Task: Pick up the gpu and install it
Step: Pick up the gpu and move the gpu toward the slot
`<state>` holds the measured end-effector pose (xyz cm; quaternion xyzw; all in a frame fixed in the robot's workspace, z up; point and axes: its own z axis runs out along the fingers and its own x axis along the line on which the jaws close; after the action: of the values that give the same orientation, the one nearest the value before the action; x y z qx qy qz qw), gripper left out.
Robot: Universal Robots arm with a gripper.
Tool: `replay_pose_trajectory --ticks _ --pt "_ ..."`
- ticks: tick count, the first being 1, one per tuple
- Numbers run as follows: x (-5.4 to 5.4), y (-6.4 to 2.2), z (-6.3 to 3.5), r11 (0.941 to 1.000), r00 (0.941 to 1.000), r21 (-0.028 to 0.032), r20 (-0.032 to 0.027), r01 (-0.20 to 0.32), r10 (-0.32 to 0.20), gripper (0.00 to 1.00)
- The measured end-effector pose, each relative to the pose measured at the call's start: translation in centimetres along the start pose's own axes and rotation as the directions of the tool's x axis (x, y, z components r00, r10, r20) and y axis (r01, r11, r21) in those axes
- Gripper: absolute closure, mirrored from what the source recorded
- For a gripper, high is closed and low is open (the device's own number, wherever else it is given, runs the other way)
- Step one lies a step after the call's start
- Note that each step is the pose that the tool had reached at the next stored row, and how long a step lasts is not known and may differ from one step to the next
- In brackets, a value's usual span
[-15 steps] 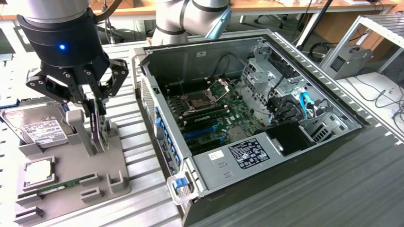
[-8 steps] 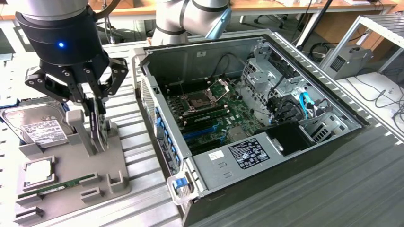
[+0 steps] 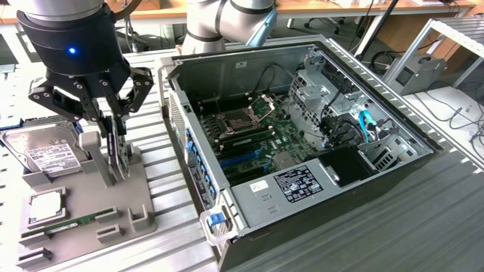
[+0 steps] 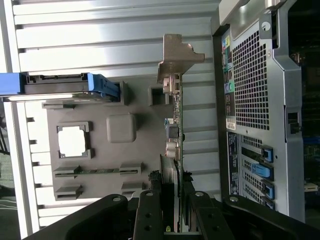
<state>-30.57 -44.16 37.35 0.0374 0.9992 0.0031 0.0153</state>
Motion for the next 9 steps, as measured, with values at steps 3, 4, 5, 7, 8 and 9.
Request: replay_pose_trajectory --ticks 3,4,5,7,8,9 --pt "0.0 0.0 -0.1 1.0 1.0 0.0 0.0 0.0 0.0 0.73" --pt "0.0 0.0 -0.13 1.0 1.0 0.0 0.0 0.0 0.0 0.73" --pt "0.0 0.0 -0.17 1.0 1.0 0.0 0.0 0.0 0.0 0.73" --pt "-0.01 0.0 -0.28 1.0 1.0 0.0 0.0 0.0 0.0 0.73" --pt "-0.01 0.0 -0.32 1.0 1.0 0.0 0.0 0.0 0.0 0.73" --pt "-0.01 0.0 -0.35 1.0 1.0 -0.0001 0.0001 0.0 0.0 0.73"
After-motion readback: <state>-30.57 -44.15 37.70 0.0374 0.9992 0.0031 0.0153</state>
